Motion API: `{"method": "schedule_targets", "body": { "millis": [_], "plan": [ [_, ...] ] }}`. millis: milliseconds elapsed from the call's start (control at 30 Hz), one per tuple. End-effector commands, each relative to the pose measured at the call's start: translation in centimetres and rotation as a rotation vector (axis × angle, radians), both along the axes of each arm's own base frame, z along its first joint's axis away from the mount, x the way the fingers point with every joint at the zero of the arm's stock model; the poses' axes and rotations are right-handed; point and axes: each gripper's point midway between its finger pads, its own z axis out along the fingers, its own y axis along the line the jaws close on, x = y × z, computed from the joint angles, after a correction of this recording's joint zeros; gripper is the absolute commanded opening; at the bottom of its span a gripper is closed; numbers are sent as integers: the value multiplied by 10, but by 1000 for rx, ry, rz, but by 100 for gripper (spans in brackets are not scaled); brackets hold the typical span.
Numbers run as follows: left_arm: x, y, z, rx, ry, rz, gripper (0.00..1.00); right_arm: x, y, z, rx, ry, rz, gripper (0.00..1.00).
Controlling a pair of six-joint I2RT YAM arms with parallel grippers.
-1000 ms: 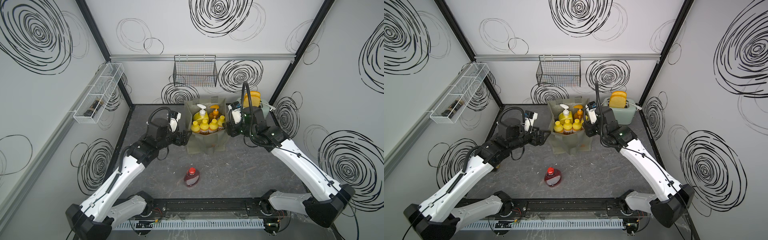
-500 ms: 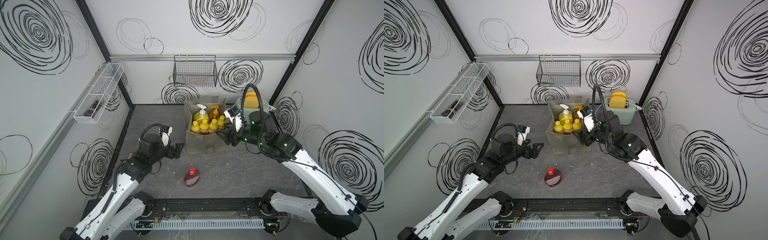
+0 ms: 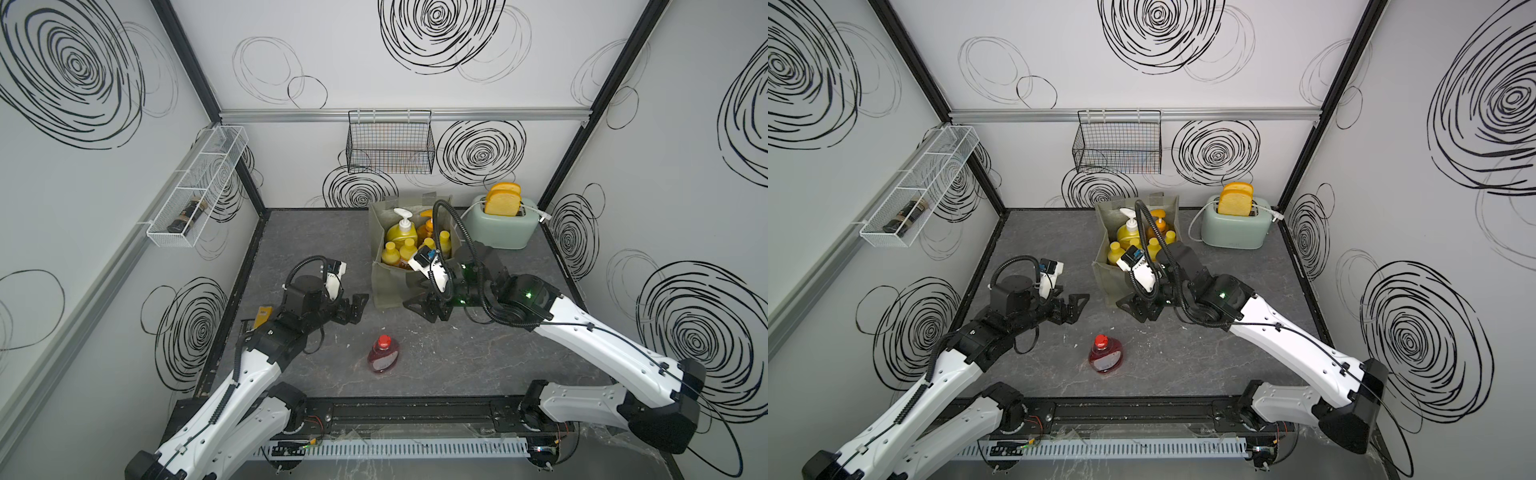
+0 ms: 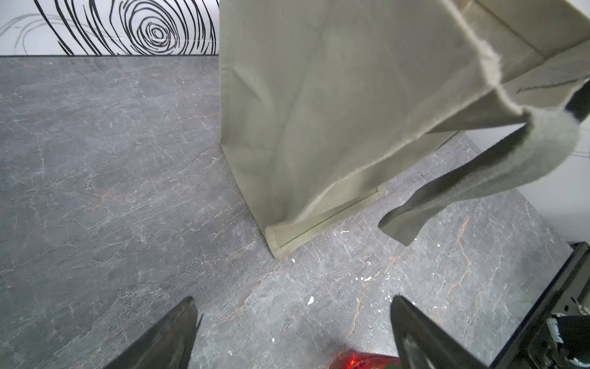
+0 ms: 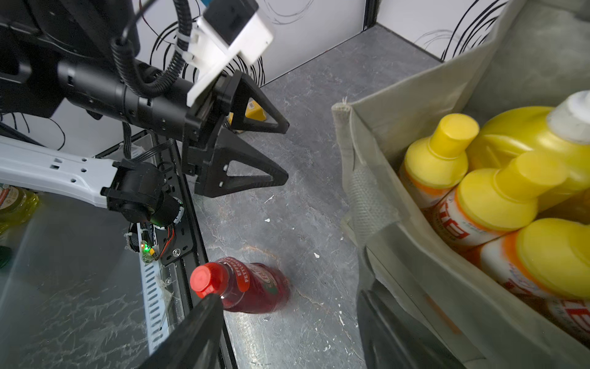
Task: Pack dish soap into the shopping bag
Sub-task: Adjust the shopping bag at the center of the board.
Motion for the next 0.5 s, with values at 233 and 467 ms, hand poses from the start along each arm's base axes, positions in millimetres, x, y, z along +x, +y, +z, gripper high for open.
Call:
{"method": "schedule_targets", "body": {
  "millis": [233, 467],
  "plan": [
    [6, 5, 10, -36, -77, 15, 96, -10, 23, -3, 41, 12, 104, 71],
    [5, 4, 6, -34, -74, 0, 96, -40, 33, -22, 4, 55, 199, 72]
  ]
}}
